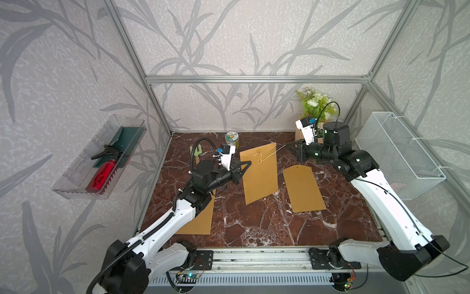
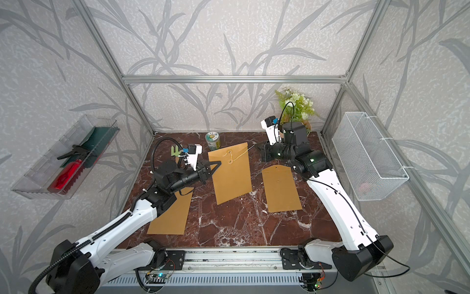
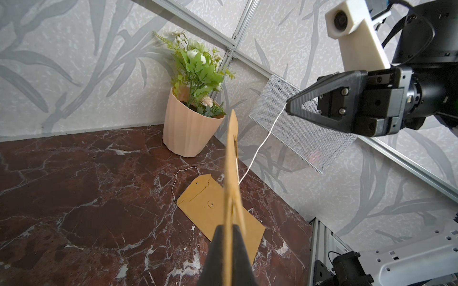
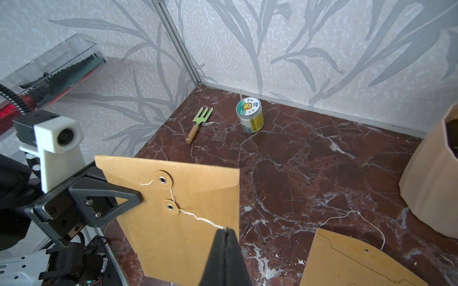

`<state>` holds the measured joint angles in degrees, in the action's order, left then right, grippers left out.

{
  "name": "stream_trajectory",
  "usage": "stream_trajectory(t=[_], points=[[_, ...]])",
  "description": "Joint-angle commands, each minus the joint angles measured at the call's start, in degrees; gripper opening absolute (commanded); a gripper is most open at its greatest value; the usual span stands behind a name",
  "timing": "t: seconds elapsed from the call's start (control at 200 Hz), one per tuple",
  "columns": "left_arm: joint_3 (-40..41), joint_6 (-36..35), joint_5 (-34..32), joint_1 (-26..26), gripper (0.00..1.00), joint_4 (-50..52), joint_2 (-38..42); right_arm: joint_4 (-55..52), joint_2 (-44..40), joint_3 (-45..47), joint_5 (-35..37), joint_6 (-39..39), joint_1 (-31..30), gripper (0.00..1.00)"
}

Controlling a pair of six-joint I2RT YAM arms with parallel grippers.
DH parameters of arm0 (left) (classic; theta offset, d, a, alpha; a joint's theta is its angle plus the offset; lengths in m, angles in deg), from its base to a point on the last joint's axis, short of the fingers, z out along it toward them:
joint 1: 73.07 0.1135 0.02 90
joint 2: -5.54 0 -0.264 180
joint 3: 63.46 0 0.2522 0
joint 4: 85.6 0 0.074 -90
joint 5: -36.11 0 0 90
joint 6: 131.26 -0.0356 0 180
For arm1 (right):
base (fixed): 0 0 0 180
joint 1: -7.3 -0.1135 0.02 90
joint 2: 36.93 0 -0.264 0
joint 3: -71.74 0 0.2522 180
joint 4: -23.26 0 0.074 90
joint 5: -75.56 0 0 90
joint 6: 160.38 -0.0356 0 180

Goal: Open the file bag

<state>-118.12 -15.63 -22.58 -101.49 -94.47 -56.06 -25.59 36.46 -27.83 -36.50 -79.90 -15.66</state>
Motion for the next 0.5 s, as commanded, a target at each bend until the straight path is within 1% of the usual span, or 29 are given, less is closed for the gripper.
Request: stream_trajectory(t=[0.0,0.115,0.28,0.495], points=[[0.7,-0.7,1.4,0.2,0.0,-1.2,-0.2,-0.2,0.2,-2.3,-0.9,0.3,0.2,0.0],[0.8,0.0,1.9,0.1,0.0,-2.3,-0.7,0.3,0.6,-2.7,-2.6,-0.4,0.2,0.0],[0.9,2.5,3.0,0.0,0.0,-6.1,-2.4,3.6,1.9,-1.9,-7.4,-2.7,-0.3,0.0],[0.0,4.4,3.8,-0.1,0.0,-8.7,-4.6,5.3,4.4,-3.3,-7.2,-3.4,-3.4,0.0]])
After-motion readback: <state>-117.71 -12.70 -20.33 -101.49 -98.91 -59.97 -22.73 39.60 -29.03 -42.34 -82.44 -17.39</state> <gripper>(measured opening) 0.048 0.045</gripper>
